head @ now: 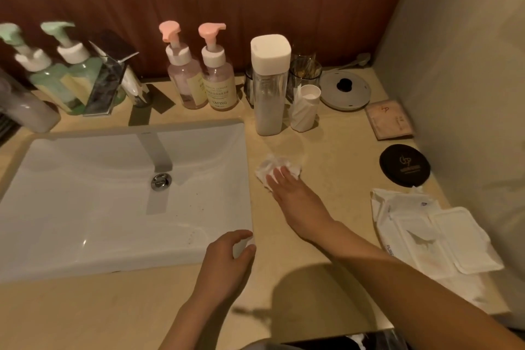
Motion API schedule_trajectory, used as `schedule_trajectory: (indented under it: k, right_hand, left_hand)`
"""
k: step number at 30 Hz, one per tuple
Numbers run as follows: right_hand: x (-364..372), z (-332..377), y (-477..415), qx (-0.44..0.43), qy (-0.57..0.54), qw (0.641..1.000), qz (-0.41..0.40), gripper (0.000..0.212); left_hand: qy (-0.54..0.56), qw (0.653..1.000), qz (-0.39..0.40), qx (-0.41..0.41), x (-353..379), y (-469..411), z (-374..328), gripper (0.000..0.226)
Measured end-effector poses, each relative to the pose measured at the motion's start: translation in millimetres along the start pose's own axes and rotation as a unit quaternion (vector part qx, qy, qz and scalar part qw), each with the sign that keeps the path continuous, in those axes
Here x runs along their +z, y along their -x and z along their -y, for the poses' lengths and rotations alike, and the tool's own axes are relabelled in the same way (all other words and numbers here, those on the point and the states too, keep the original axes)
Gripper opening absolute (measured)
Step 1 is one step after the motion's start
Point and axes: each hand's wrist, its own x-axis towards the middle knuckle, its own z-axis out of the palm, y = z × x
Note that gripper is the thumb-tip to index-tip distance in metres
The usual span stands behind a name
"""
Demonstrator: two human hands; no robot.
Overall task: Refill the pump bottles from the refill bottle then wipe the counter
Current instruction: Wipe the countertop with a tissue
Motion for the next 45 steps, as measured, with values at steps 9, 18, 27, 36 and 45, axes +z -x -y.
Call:
schedule_trajectory:
  k: [9, 18, 27, 36, 45]
  right_hand:
    - [-34, -27, -38, -0.123, 0.000, 0.988, 0.089, 0.043]
    - [-10, -10, -46, -0.063, -0.035, 0.993, -0.093, 0.023]
    - [-39, -13, 24, -0.154, 0.002, 0.988, 0.032, 0.019]
    - [-80, -94, 18, 0.018, 0.076, 0.993, 0.084, 0.034]
    - [-77, -109, 1, 0.273, 0.170, 0.947, -0.014, 0.023]
  left_hand:
    - [-0.013, 1.000, 0.016, -0.019, 2, 3, 1, 0.033]
    - [-0.019, 1.000, 0.005, -0.009, 0, 7, 1, 0.033]
    - [-0.025, 1.000, -0.006, -0.002, 4, 2, 3, 0.029]
    - [-0.041, 0.999, 0.003, -0.011, 2, -5, 0, 0.027]
    - [-0.038, 0.999, 0.006, -0.010, 1, -4, -1, 0.026]
